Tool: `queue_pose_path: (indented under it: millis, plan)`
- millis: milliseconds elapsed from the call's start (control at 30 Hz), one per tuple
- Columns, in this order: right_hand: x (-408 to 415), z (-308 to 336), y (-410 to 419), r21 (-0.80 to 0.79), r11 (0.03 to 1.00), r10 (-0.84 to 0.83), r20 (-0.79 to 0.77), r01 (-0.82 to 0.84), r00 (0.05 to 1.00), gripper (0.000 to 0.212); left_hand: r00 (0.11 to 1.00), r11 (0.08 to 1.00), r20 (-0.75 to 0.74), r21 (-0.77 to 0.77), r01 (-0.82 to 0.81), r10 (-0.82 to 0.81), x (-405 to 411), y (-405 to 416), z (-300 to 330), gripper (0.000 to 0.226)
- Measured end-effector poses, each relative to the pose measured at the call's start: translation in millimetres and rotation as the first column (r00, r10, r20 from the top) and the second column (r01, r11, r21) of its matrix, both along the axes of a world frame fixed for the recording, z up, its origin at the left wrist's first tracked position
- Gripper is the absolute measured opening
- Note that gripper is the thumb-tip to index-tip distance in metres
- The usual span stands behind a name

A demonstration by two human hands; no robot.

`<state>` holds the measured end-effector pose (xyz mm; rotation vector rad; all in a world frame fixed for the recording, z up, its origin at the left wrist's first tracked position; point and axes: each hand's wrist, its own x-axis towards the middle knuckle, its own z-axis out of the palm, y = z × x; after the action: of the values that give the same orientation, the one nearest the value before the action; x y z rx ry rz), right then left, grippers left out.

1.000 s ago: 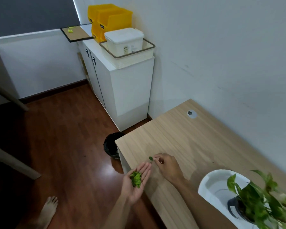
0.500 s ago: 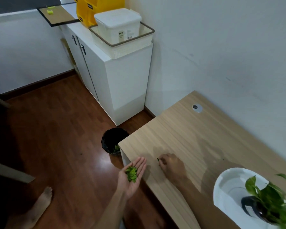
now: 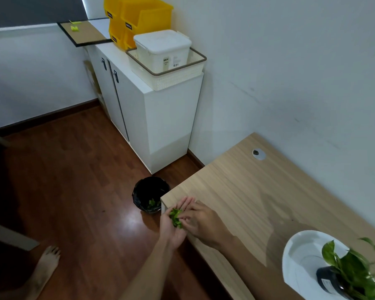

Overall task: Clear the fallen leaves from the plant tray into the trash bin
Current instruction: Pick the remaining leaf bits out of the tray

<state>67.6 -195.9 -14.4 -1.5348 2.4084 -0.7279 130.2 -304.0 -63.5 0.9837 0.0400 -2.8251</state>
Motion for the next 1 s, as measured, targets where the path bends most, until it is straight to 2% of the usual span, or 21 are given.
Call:
queue_pose_path:
  millis: [100, 167, 233, 300, 333, 400, 500, 567, 667, 833, 1000]
  plan:
    - [0, 0, 3, 0.034, 0.999, 0.034, -0.030, -0.033, 0.999, 0.026, 1.000, 1.000, -0.004, 0.001, 0.002, -0.002, -2, -3, 4, 0.046]
    - [-3, 3, 9, 0.006, 1.000, -0.019, 0.055, 0.018, 0.998, 0.027, 1.000, 1.000, -0.006, 0.008, 0.020, -0.020, -2, -3, 3, 0.045]
    - [-9, 4, 16, -0.087, 0.984, -0.141, 0.169, 0.157, 0.976, 0.027, 0.999, 0.999, -0.016, -0.007, 0.043, -0.043, -1, -3, 2, 0.044]
    - [-18, 0, 29, -0.164, 0.924, -0.307, 0.213, 0.344, 0.927, 0.025, 0.999, 0.999, -0.026, -0.010, 0.038, -0.038, 2, -3, 1, 0.043]
    - [-23, -5, 39, -0.156, 0.895, -0.383, 0.212, 0.418, 0.899, 0.023, 0.999, 0.999, -0.029, -0.008, 0.032, -0.033, 5, -2, 0, 0.043]
    - [-34, -22, 61, -0.028, 0.875, -0.468, 0.202, 0.483, 0.860, 0.021, 1.000, 1.000, -0.022, -0.012, 0.016, -0.016, 12, -2, -5, 0.045]
    - [-39, -50, 88, 0.238, 0.883, -0.456, 0.219, 0.405, 0.863, 0.031, 1.000, 1.000, 0.020, -0.020, 0.006, -0.005, 22, -2, -19, 0.047]
    - [-38, -62, 95, 0.318, 0.871, -0.450, 0.213, 0.374, 0.867, 0.038, 1.000, 1.000, 0.020, -0.016, -0.009, 0.009, 28, 3, -25, 0.047]
    - [-39, -68, 96, 0.301, 0.865, -0.462, 0.164, 0.402, 0.872, 0.032, 1.000, 1.000, -0.002, -0.010, -0.029, 0.029, 34, 12, -27, 0.045]
    - [-35, -77, 95, 0.253, 0.875, -0.452, 0.123, 0.412, 0.884, 0.007, 0.998, 0.999, -0.034, -0.022, -0.050, 0.049, 35, 18, -23, 0.043]
    - [-35, -74, 92, 0.291, 0.881, -0.434, 0.185, 0.373, 0.882, 0.013, 0.996, 0.993, -0.045, -0.089, -0.084, 0.080, 30, 19, -14, 0.042]
